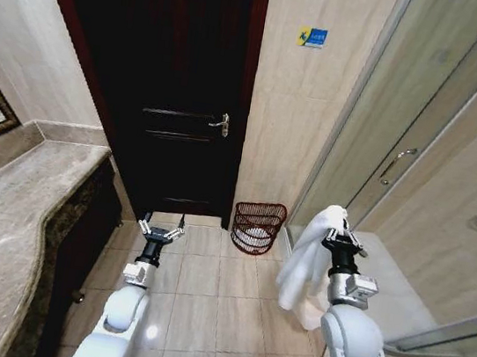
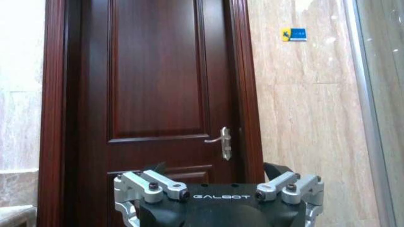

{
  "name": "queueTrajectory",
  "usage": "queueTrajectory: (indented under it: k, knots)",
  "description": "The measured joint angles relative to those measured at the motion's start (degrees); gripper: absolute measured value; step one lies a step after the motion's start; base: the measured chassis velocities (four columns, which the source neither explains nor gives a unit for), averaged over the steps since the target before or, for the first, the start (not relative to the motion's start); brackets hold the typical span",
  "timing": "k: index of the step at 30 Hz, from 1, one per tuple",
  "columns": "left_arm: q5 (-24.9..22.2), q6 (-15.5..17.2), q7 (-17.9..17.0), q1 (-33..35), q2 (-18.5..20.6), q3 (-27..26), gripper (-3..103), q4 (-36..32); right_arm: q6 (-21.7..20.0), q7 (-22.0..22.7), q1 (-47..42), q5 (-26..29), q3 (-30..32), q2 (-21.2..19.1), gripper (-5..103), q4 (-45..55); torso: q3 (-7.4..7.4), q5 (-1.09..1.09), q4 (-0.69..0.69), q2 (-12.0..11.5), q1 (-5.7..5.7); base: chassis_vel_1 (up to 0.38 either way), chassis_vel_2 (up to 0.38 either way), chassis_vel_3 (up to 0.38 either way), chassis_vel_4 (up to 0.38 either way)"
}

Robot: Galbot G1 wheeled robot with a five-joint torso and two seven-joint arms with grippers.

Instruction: Discard the used towel into the hamper.

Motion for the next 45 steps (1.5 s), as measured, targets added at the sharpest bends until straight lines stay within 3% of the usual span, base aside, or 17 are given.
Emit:
queueTrajectory:
  k: [6,15,23,45]
  knots:
    - [0.0,-0.3,0.0,0.2,-0.3,-0.1,100,-0.1,-0.1,0.0,-0.4,0.1,0.1,-0.4,3,1.0,0.0,0.01,0.0,0.0,0.0,-0.046,0.053,0.044,-0.044]
    - [0.6,2.5,-0.2,-0.4,-1.6,-1.5,100,-2.4,-1.9,0.8,0.2,7.1,2.3,-7.3,3,3.2,0.0,0.01,0.0,0.0,0.0,-0.037,0.032,0.028,-0.041]
    - [1.5,3.1,-0.5,-0.9,-2.7,-1.4,100,-2.1,-3.9,2.1,3.2,10.9,2.0,-9.8,3,4.7,0.0,-0.01,0.01,0.0,0.0,-0.025,0.024,0.026,-0.023]
    - [-0.7,2.9,-0.5,-1.0,0.0,-0.4,100,0.3,-3.1,-0.4,-2.4,2.2,1.2,-2.7,3,7.2,-0.01,-0.01,0.0,0.0,-0.01,0.013,0.097,-0.017,-0.097]
